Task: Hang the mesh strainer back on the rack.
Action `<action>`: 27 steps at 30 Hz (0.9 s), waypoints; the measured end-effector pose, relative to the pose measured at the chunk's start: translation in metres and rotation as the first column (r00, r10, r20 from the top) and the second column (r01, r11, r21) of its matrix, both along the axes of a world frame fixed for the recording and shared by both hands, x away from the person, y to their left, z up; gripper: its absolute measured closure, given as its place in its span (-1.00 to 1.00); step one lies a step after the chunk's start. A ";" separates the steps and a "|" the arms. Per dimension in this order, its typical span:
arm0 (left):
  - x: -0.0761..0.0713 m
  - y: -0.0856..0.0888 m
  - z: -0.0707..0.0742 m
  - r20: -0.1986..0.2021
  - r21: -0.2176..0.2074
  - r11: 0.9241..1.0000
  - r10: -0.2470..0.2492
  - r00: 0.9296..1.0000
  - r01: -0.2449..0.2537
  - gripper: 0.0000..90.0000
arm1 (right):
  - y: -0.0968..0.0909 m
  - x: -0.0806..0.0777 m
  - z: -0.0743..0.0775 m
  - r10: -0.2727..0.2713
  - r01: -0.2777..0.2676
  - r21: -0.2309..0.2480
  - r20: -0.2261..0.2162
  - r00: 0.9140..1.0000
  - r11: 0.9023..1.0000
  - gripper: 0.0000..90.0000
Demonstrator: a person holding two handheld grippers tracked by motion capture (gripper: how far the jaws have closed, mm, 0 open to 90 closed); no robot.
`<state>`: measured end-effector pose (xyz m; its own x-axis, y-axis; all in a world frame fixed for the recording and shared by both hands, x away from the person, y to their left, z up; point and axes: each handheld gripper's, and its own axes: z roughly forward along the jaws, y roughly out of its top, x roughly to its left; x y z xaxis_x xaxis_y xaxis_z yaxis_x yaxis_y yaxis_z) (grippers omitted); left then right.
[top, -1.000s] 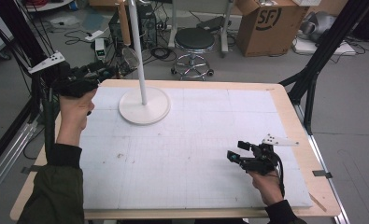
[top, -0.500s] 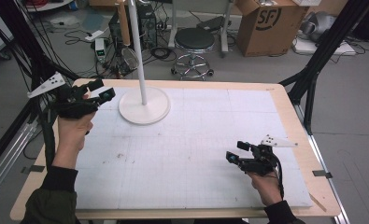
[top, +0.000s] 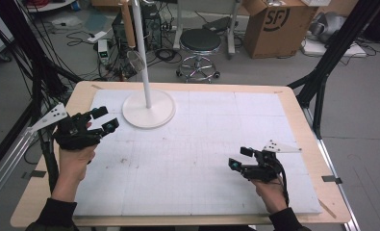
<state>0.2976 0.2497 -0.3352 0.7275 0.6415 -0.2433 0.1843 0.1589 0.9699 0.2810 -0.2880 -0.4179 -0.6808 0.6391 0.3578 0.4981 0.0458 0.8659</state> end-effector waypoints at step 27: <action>-0.047 -0.020 -0.085 -0.109 0.015 0.999 -0.035 0.993 0.036 -0.46 | 0.011 -0.008 0.000 0.022 -0.021 -0.036 0.030 0.999 0.999 -0.67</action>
<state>0.2510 0.2293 -0.4199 0.7199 0.6203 -0.3114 0.2936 0.1343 0.9464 0.2732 -0.2768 -0.4178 -0.7044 0.6364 0.3143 0.4703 0.0869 0.8782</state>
